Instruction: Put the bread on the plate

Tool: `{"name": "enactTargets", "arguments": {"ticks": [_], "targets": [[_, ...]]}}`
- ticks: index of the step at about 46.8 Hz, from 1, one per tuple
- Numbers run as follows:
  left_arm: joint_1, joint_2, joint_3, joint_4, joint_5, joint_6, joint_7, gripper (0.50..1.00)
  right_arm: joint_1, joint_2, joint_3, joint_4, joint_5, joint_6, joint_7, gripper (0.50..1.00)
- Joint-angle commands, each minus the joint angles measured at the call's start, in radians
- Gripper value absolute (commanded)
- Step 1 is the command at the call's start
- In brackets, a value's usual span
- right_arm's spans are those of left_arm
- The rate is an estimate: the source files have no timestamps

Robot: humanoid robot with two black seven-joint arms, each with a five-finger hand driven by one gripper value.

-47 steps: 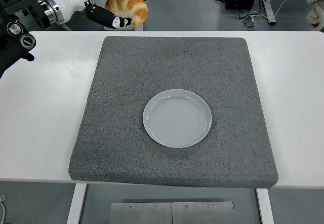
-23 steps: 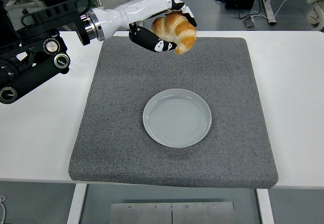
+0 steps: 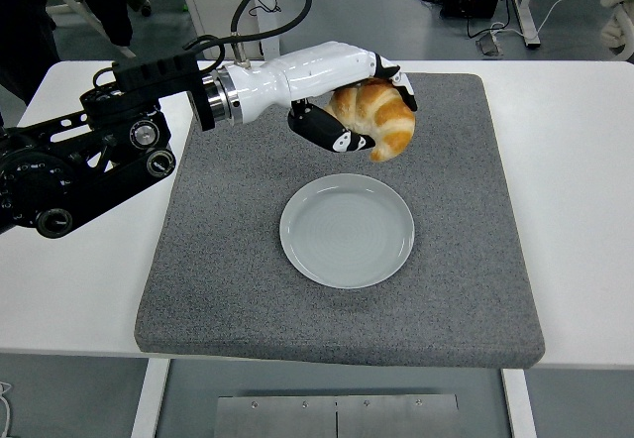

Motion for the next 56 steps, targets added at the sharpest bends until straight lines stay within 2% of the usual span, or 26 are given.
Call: {"name": "enactTargets", "arguments": {"ticks": [1, 19, 23, 30, 34, 52, 56], "targets": [[0.012, -0.008, 0.011, 0.000, 0.017, 0.001, 0.000, 0.546, 0.000, 0.000, 0.000, 0.000, 0.000, 0.000, 0.000, 1.000], [0.081, -0.042, 0.019, 0.002, 0.083, 0.017, 0.000, 0.548, 0.000, 0.000, 0.000, 0.000, 0.000, 0.000, 0.000, 1.000], [0.092, -0.042, 0.051, 0.005, 0.083, 0.047, 0.000, 0.548, 0.000, 0.000, 0.000, 0.000, 0.000, 0.000, 0.000, 1.000], [0.100, -0.042, 0.120, 0.016, 0.082, 0.139, -0.008, 0.548, 0.000, 0.000, 0.000, 0.000, 0.000, 0.000, 0.000, 1.000], [0.113, -0.042, 0.142, 0.020, 0.080, 0.167, -0.011, 0.549, 0.000, 0.000, 0.000, 0.000, 0.000, 0.000, 0.001, 1.000], [0.188, -0.060, 0.149, 0.072, 0.066, 0.225, -0.016, 0.551, 0.000, 0.000, 0.000, 0.000, 0.000, 0.000, 0.000, 1.000], [0.199, -0.062, 0.149, 0.080, 0.060, 0.242, -0.031, 0.555, 0.000, 0.000, 0.000, 0.000, 0.000, 0.000, 0.000, 1.000]]}}
